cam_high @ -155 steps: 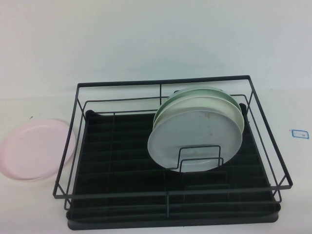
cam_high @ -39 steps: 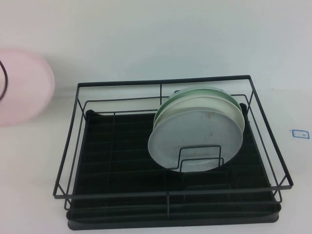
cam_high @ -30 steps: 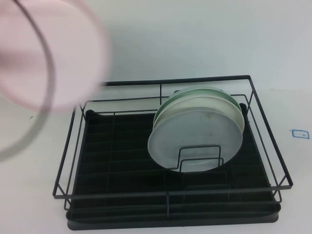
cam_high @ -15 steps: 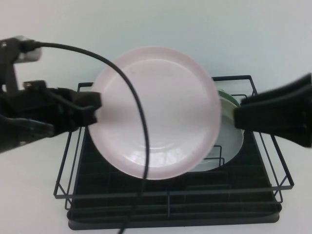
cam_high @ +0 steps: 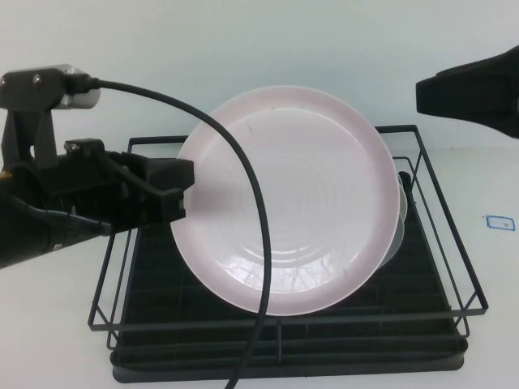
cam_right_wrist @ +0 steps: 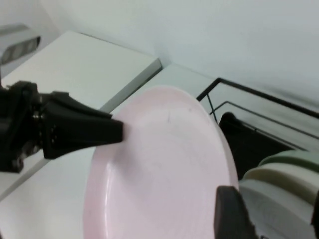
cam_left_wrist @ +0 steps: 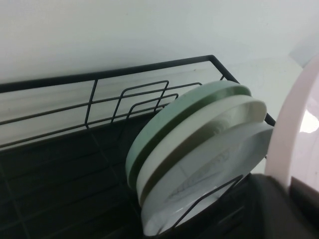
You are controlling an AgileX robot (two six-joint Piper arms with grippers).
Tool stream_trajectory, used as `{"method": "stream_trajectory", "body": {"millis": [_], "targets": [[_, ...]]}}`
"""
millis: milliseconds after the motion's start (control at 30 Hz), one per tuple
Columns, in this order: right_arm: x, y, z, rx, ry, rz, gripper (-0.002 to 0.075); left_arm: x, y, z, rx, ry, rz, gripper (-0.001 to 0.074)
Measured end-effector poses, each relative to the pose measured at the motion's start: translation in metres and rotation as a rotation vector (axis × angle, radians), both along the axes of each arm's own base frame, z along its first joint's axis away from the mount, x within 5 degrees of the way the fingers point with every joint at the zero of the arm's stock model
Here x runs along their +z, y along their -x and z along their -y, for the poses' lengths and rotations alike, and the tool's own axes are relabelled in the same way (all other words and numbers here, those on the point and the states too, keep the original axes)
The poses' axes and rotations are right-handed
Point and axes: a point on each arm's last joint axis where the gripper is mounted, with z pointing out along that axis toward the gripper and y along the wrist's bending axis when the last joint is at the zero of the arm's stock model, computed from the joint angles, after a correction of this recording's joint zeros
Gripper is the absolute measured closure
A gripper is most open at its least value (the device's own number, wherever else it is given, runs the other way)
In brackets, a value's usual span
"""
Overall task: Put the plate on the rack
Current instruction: Hand over the plate
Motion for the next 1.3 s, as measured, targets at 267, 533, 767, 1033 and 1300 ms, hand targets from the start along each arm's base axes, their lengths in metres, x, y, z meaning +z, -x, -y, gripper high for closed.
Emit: {"method": "stream_trajectory", "body": {"millis": [267,533,767,1033,1300], "targets": [[-0.025,-0.019,-0.007,0.076,-0.031,-0.152,0.038,0.004,0.001,0.0,0.006,0.013,0.031,0.0724],[-0.04,-0.033,-0.017,0.183,-0.149,-0.243,0.038,0.005,0.001,0.0,0.005,0.026,0.035,0.0724],[-0.053,-0.039,-0.02,0.258,-0.128,-0.255,0.0591,0.008,0.001,0.001,-0.003,0.054,0.055,0.0715],[-0.055,-0.047,-0.017,0.285,-0.025,-0.051,0.0659,0.02,0.009,0.013,-0.089,0.325,-0.055,0.0255],[-0.048,-0.06,-0.009,0.215,0.191,0.201,0.0661,0.047,0.02,0.014,-0.154,0.478,0.019,0.005]]}}
